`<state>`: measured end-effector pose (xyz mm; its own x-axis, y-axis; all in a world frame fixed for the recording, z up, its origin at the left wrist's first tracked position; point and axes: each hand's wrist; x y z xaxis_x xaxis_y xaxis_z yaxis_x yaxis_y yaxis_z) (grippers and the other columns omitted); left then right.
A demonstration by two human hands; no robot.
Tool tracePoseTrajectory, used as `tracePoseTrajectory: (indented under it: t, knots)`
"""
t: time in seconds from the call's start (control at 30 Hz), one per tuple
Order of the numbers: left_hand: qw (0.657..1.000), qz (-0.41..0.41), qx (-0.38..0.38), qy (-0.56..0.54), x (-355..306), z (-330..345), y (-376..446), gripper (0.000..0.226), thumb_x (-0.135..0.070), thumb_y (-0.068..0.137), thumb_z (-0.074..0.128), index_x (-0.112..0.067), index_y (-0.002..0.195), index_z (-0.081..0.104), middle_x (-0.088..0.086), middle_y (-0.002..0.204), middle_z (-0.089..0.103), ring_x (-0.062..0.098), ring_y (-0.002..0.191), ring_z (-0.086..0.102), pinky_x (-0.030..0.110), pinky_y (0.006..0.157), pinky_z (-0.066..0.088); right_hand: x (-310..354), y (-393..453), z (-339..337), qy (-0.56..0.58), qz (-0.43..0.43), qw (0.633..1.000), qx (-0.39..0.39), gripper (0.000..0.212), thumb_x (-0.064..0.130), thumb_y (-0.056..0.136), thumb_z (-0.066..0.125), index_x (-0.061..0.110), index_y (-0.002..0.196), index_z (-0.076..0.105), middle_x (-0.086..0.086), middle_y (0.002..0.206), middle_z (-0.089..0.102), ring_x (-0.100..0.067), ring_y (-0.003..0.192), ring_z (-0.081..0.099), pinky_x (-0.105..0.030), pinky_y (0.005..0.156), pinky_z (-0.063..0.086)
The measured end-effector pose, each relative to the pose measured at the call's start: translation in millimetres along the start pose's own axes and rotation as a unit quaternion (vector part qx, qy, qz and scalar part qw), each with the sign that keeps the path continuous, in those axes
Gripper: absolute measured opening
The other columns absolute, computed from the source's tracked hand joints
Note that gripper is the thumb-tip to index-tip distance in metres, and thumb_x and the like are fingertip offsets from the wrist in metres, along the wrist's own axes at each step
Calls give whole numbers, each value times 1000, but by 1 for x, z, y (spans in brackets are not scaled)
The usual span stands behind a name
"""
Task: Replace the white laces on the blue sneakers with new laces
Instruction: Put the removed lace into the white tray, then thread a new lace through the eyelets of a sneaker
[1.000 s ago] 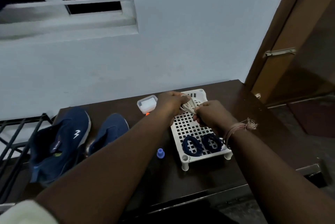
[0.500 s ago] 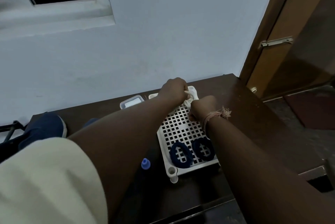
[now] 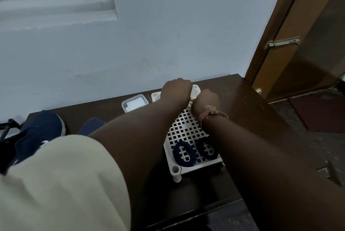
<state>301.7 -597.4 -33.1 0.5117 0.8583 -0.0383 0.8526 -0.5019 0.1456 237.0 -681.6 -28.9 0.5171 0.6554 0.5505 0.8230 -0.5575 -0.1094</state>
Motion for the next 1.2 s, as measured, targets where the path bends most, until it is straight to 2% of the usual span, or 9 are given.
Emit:
tracePoseTrajectory:
  t: [0.13, 0.33, 0.43, 0.6, 0.7, 0.8, 0.9, 1.1, 1.2]
  knots:
    - [999, -15, -17, -31, 6, -13, -18, 20, -9, 90, 57, -15, 103, 72, 9, 99, 67, 31, 91, 67, 32, 69, 43, 0, -9, -11, -64, -27, 997, 16, 16, 13, 92, 57, 6, 104, 65, -13, 108, 70, -29, 101, 67, -27, 70, 42]
    - [993, -63, -22, -94, 32, -23, -62, 15, -14, 87, 61, -17, 94, 74, 8, 93, 70, 30, 88, 67, 37, 72, 55, 3, -39, -5, -64, -45, 997, 26, 16, 13, 90, 59, 5, 103, 64, -13, 109, 69, -28, 99, 67, -29, 72, 48]
    - [988, -95, -23, -123, 40, -21, -91, 16, -16, 89, 60, -17, 93, 75, 6, 95, 72, 28, 91, 68, 37, 72, 57, 5, -58, -9, -103, -74, 985, 115, 32, 18, 93, 61, 3, 121, 62, -14, 121, 65, -31, 111, 62, -31, 80, 45]
    - [978, -135, -19, -160, 47, -19, -136, 17, -16, 89, 59, -14, 92, 76, 7, 93, 74, 27, 91, 69, 38, 75, 58, -4, -89, -1, -194, -140, 948, 209, 27, 26, 92, 63, 3, 103, 68, -18, 114, 68, -28, 104, 64, -32, 82, 47]
    - [974, -154, -13, -164, 53, -20, -155, 17, -18, 91, 59, -12, 94, 74, 7, 96, 73, 28, 91, 68, 34, 73, 53, -7, -109, 5, -210, -165, 949, 166, 17, 33, 76, 66, 16, 76, 64, -9, 89, 70, -30, 90, 67, -28, 71, 50]
    - [965, -181, -2, -188, 60, -19, -168, 18, -18, 90, 58, -15, 88, 75, 3, 92, 74, 25, 90, 69, 35, 77, 56, -4, -123, 8, -261, -181, 937, 143, 19, 35, 76, 65, 21, 89, 62, -4, 104, 67, -29, 107, 58, -37, 92, 46]
    - [960, -193, -3, -205, 62, -21, -179, 19, -17, 88, 57, -17, 89, 76, 2, 92, 75, 25, 91, 69, 39, 81, 57, -4, -128, 8, -322, -209, 915, 127, 17, 33, 78, 67, 23, 90, 59, -1, 106, 66, -29, 114, 53, -43, 99, 37]
    - [955, -185, 16, -230, 64, -28, -193, 17, -16, 86, 58, -17, 84, 75, 0, 92, 74, 24, 91, 68, 39, 84, 56, -4, -131, 6, -334, -219, 912, 91, 23, 40, 85, 64, 22, 99, 63, 0, 106, 68, -29, 112, 57, -41, 99, 39]
    - [942, -194, 19, -274, 64, -30, -195, 15, -22, 84, 62, -21, 82, 77, -2, 94, 75, 21, 93, 68, 38, 87, 55, 3, -135, -4, -276, -185, 940, 73, 23, 40, 84, 62, 19, 92, 66, -2, 96, 68, -28, 104, 62, -33, 84, 45]
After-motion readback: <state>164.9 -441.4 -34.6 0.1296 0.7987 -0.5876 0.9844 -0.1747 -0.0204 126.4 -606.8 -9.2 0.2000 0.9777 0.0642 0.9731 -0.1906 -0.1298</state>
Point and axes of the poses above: each hand's wrist, its own y-axis towards the middle knuckle, its own z-axis out of the palm, x = y × z
